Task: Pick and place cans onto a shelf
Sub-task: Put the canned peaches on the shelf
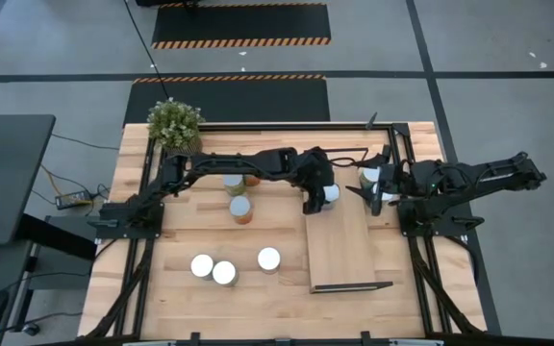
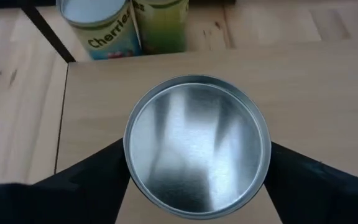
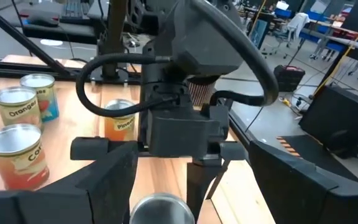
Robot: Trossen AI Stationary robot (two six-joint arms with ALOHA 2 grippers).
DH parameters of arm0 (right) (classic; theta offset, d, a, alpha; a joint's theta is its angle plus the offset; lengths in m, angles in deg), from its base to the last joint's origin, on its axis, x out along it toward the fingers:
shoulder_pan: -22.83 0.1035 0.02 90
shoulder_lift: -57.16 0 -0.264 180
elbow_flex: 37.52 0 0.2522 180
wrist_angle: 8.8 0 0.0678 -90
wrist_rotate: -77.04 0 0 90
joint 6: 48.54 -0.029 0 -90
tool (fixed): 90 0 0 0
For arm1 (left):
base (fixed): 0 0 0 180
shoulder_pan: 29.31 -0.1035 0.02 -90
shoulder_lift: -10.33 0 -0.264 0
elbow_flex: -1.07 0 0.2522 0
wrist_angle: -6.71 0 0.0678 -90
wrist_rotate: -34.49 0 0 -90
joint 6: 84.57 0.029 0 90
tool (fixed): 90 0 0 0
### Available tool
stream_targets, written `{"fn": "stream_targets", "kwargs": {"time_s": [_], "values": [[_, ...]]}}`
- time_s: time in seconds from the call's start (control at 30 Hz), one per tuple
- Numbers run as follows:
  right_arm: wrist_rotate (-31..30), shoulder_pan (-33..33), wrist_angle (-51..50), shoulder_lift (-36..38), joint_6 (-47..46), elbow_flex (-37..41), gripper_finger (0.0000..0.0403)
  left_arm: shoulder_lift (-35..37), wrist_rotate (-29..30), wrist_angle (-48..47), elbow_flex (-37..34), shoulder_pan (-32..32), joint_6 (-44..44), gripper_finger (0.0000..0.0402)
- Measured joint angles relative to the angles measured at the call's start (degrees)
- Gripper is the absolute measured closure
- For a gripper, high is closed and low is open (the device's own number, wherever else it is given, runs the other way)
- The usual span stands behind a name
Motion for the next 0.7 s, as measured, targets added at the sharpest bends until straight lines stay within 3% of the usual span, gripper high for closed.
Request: {"fn": "stream_targets", "kwargs": {"time_s": [0.23,0.33,0.53,0.7], "values": [[0.0,1.1,0.6,0.0,-1.1,0.0,0.0089,0.2,-1.8,-0.3,0.0,0.0,1.3,0.0007],[0.0,1.5,0.8,0.0,-1.4,0.0,0.0089,0.2,-0.7,-1.2,0.6,0.0,2.9,0.0011],[0.0,2.2,1.1,0.0,-2.3,0.0,0.0089,0.3,7.4,-1.5,3.8,1.2,10.1,0.0012],[0.0,2.8,1.1,0.0,-2.4,0.0,0.0089,0.3,9.2,-1.1,4.4,2.4,14.8,0.0012]]}}
